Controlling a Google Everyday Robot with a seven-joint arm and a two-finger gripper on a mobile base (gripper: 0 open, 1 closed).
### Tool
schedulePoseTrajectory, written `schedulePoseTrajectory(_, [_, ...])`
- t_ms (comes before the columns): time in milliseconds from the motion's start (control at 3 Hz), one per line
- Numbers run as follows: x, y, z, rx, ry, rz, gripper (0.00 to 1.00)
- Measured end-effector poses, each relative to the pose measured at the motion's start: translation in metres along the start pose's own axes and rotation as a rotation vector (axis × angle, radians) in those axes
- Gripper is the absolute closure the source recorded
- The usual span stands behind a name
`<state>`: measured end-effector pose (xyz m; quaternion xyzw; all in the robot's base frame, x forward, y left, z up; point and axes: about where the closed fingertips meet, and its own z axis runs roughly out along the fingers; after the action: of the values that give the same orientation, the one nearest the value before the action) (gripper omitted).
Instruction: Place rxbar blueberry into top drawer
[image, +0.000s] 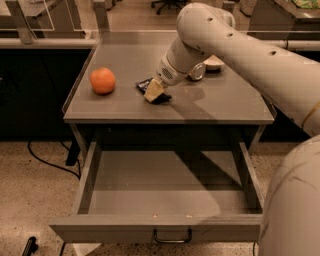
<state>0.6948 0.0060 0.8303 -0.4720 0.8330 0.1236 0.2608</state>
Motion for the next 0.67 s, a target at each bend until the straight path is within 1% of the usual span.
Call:
schedulePoseTrajectory(333, [0.004,0.013,-0.015,-0.025,0.000,-0.054,1.00])
schedulePoseTrajectory(667, [0.019,0.033,-0.041,-0.061,0.015,-0.137,1.00])
